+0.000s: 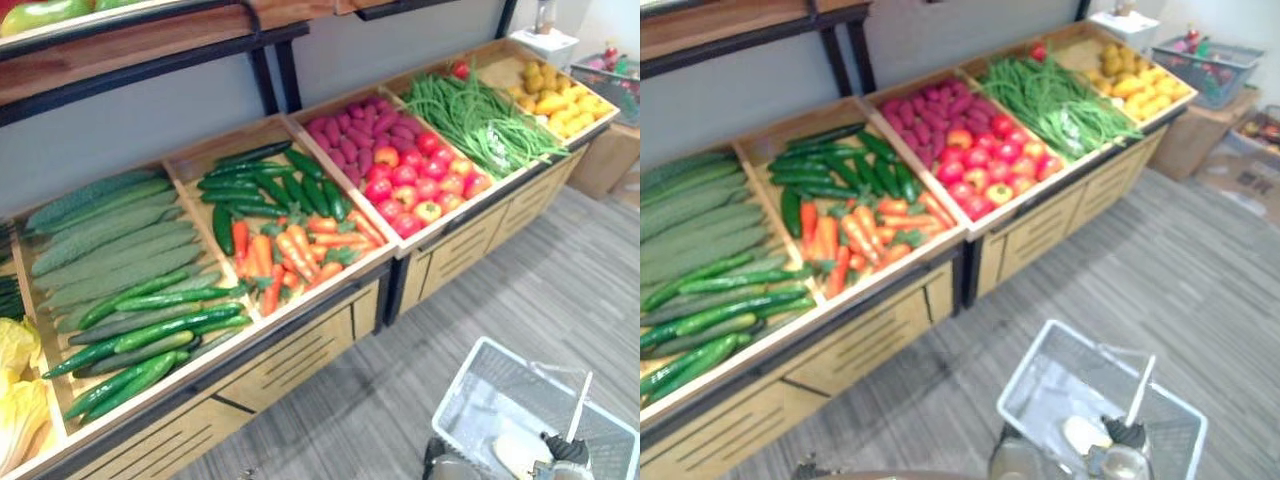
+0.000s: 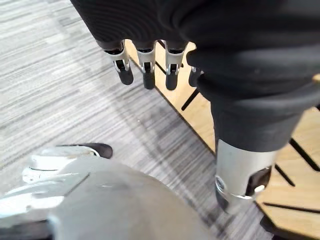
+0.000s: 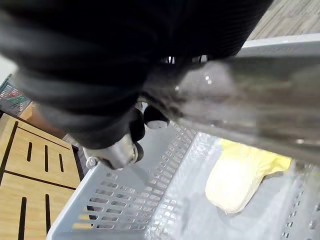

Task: Pick vegetable in the basket

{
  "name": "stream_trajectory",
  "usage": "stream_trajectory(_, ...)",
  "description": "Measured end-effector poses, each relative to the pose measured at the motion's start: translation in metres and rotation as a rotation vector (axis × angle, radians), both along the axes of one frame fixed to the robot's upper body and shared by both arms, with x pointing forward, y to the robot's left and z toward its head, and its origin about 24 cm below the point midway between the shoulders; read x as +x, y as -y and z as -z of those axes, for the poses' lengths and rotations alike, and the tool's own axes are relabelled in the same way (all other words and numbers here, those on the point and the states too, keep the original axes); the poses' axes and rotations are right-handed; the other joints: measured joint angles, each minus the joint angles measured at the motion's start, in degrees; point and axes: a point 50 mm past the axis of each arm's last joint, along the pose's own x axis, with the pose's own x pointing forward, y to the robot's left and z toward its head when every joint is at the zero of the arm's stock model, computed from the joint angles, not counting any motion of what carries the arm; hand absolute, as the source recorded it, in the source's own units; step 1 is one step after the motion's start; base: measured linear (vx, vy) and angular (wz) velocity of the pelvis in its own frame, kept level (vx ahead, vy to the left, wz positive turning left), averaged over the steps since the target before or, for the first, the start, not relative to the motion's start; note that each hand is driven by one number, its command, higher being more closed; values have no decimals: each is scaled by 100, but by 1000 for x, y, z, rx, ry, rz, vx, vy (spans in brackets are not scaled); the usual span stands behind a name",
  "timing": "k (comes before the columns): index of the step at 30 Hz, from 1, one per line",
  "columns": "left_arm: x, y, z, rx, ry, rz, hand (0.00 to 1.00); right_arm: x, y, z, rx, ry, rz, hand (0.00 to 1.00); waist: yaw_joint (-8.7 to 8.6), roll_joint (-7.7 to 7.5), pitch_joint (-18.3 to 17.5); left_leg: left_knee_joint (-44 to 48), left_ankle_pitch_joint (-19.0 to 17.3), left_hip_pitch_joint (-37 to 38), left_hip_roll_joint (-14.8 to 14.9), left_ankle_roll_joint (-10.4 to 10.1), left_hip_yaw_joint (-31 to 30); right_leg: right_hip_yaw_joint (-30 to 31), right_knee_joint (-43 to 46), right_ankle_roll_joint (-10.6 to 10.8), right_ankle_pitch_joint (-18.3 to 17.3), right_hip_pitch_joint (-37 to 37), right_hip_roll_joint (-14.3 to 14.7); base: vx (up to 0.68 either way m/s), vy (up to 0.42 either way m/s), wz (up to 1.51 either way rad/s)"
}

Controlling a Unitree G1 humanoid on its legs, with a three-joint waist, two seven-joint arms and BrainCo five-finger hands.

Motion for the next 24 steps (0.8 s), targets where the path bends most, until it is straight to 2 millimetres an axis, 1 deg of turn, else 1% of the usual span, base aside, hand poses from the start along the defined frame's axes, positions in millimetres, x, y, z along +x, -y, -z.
stream_trajectory(1,-1,-2,0,-16,12,-69,0,-1,0,1,12,7,18,100,-58,-17,10,90,376,-169,27,166,-47,-196,-30,-117,-75,96,-3,258,-425,84)
stream_trajectory(2,-1,-4,0,-29,17,-112,0,-6,1,3,22,1,43,100,-76,-48,17,79,791,-230,53,386,93,-343,-115,-199,-141,242,3,158,-263,72)
stream_trajectory(3,-1,-4,0,-31,19,-118,0,-8,2,3,28,-1,58,100,-76,-62,24,65,982,-237,71,465,259,-404,-177,-221,-171,333,13,153,-300,62)
stream_trajectory(4,-1,-4,0,-30,19,-116,0,-10,3,4,32,-1,75,100,-79,-73,29,112,1266,-260,123,698,718,-552,-349,-274,-206,515,29,112,-257,48)
stream_trajectory(5,0,-4,0,-28,21,-113,0,-11,4,4,37,5,86,100,-70,-75,30,325,1229,-292,137,682,1112,-631,-475,-297,-220,669,42,127,-291,40)
stream_trajectory(6,0,-4,0,-26,21,-110,0,-11,4,4,37,5,88,100,-64,-79,33,415,1149,-303,109,653,1261,-665,-543,-310,-227,759,43,58,-175,30)
stream_trajectory(7,1,-3,-1,-19,21,-95,0,-13,5,4,37,-1,89,100,-63,-79,33,547,857,-296,-7,573,1395,-779,-668,-329,-243,939,43,30,-115,34)
stream_trajectory(8,2,-2,-1,-12,27,-66,0,-18,6,5,36,-12,92,100,-77,-78,32,581,595,-342,-207,542,1468,-890,-782,-327,-247,1071,47,12,-85,43)
stream_trajectory(9,4,-3,-2,-9,34,-54,0,-20,6,5,35,-17,94,100,-91,-78,32,560,461,-392,-296,541,1549,-955,-854,-308,-250,1123,55,-11,-29,53)
stream_trajectory(10,7,-2,-3,-6,41,-23,0,-24,8,5,30,-26,96,100,-91,-78,32,385,312,-485,-486,519,1588,-1051,-951,-220,-248,1134,66,-22,17,47)
stream_trajectory(11,8,-1,-3,-6,41,-11,0,-26,9,5,27,-32,96,100,-79,-74,33,29,295,-508,-651,511,1652,-1093,-1045,-143,-195,1129,88,-21,55,39)
stream_trajectory(14,9,0,-3,4,33,38,0,-27,10,5,24,-36,96,100,-70,-40,40,-607,266,-473,-928,511,1764,-1172,-1113,-17,-107,1124,129,2,124,25)
stream_trajectory(15,9,1,-3,4,33,38,0,-27,9,5,24,-36,94,100,-60,-28,37,-638,206,-444,-930,485,1738,-1178,-1103,-3,-97,1123,137,35,151,18)
stream_trajectory(16,11,2,-3,2,37,39,0,-26,9,5,22,-35,91,100,-32,3,53,-647,1,-441,-924,523,1699,-1176,-1099,20,-43,1119,157,35,130,7)
stream_trajectory(17,12,2,-3,0,40,39,0,-26,8,5,24,-36,88,100,-19,-9,65,-636,-49,-440,-924,550,1699,-1150,-1096,40,-22,1120,142,35,150,3)
stream_trajectory(19,12,0,-3,12,35,62,0,-20,6,5,27,-23,77,100,3,-49,86,-599,-124,-394,-1063,657,1806,-880,-1050,88,9,1120,80,18,134,-7)
stream_trajectory(20,9,-1,-3,21,23,80,0,-18,7,3,21,-14,77,100,30,-92,113,-592,-213,-291,-1142,672,1899,-750,-919,92,2,1103,-14,37,145,-28)
stream_trajectory(21,8,0,-3,23,17,94,0,-17,7,2,15,-7,76,100,56,-96,119,-584,-299,-204,-1194,704,2000,-637,-784,115,-31,1084,-82,43,152,-47)
stream_trajectory(22,6,-1,-3,37,3,140,0,-15,9,0,5,5,74,100,86,-145,136,-498,-461,-152,-1277,735,2044,-496,-473,196,-174,970,-226,49,153,-39)
stream_trajectory(24,6,-1,-3,49,-8,193,0,-13,13,-4,-13,17,74,100,75,-164,148,-416,-633,-101,-1409,775,2087,-341,70,308,-358,776,-463,54,129,-19)
